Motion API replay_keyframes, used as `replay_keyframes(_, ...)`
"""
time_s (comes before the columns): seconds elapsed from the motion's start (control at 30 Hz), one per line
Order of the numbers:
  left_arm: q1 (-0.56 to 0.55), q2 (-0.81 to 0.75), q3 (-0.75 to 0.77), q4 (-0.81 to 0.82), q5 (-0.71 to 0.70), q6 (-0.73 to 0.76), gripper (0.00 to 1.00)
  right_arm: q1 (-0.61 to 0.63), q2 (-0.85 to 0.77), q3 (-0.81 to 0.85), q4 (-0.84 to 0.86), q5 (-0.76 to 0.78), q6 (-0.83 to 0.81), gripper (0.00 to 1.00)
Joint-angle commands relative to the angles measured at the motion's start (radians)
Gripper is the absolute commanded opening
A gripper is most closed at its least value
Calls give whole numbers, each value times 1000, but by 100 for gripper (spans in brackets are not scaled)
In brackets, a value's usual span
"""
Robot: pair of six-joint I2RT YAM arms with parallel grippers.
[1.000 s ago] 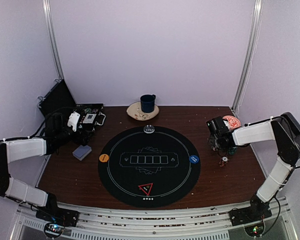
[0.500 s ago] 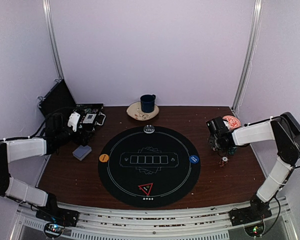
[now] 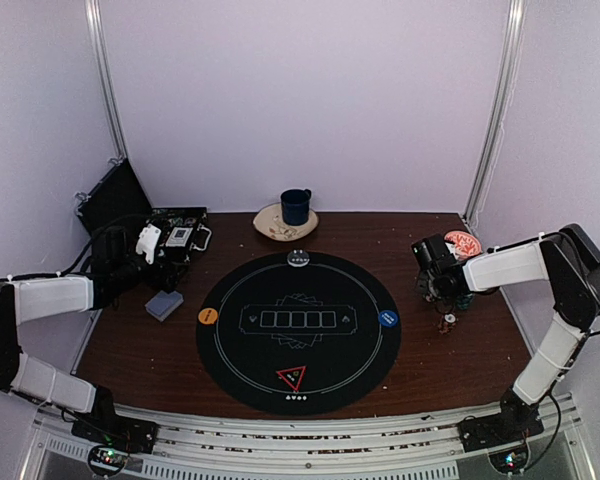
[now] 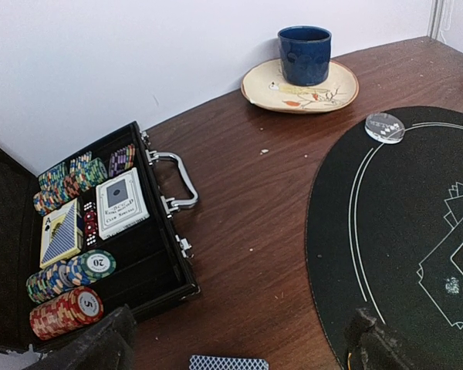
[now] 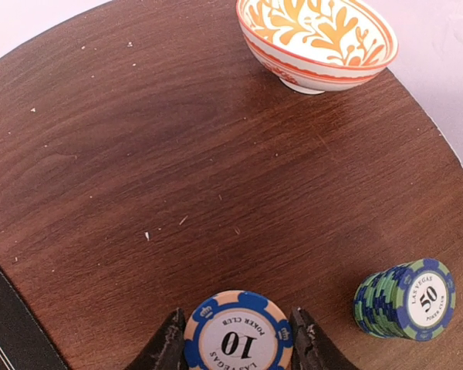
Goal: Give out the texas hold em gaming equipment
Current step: Pick up the pile of poker chips from the pile of poker chips.
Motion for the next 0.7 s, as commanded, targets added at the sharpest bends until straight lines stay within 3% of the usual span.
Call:
replay_keyframes(0.0,8,7,27,49,12,-8,98,7,3,18,-18,25,-5,40)
replay_keyframes(0.2,8,9,26,49,12,-9,98,12,-8,19,-23,43,-8,27)
replay_keyframes(0.67,8,15,28,50,10,-11,98,105,-44,46,-26,117,-69,26)
